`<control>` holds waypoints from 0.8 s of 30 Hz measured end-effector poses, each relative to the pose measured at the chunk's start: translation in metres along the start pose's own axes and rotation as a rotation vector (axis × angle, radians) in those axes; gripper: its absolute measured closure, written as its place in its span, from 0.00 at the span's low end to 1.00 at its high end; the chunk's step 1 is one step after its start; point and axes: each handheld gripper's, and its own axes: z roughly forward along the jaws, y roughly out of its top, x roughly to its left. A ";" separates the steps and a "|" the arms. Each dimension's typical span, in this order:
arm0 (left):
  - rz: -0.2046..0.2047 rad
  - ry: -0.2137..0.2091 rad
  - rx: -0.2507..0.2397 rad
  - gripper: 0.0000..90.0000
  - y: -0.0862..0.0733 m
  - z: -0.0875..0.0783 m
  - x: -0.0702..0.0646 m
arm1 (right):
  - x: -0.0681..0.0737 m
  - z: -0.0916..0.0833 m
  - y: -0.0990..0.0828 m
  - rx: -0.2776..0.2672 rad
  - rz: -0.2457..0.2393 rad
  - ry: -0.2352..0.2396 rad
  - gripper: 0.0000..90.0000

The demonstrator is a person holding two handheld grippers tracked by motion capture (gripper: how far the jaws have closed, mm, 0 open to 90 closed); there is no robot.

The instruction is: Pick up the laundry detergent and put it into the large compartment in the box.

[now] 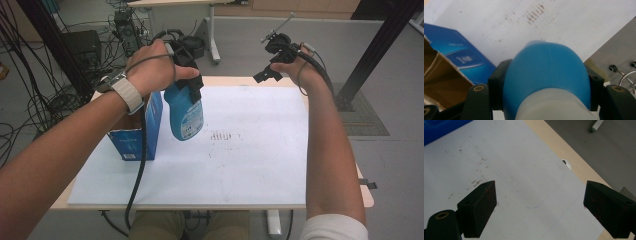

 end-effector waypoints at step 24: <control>-0.168 0.010 -0.029 0.42 -0.012 -0.049 0.016 | -0.005 -0.003 0.000 -0.018 -0.024 0.012 0.13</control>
